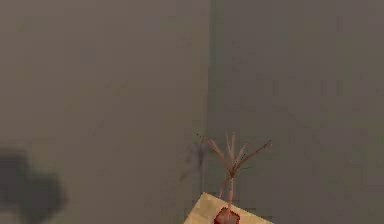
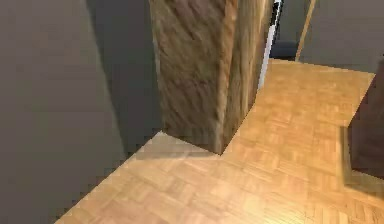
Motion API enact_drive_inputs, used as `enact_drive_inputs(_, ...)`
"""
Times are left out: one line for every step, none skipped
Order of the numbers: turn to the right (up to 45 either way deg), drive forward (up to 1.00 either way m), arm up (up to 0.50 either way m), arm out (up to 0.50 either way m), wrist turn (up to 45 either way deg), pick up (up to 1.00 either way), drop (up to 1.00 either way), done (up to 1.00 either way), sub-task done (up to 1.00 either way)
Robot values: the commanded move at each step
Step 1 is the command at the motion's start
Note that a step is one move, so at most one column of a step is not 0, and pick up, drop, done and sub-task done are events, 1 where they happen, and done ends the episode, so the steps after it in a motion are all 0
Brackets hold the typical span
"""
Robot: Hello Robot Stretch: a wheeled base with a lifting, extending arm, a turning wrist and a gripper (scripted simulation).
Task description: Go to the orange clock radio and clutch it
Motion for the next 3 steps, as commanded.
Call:
enact_drive_inputs(45.0,0.00,0.00,0.00,0.0,0.00,0.00,0.00,0.00)
enact_drive_inputs(45.0,0.00,0.00,0.00,0.0,0.00,0.00,0.00,0.00)
enact_drive_inputs(24.0,0.00,0.00,0.00,0.0,0.00,0.00,0.00,0.00)
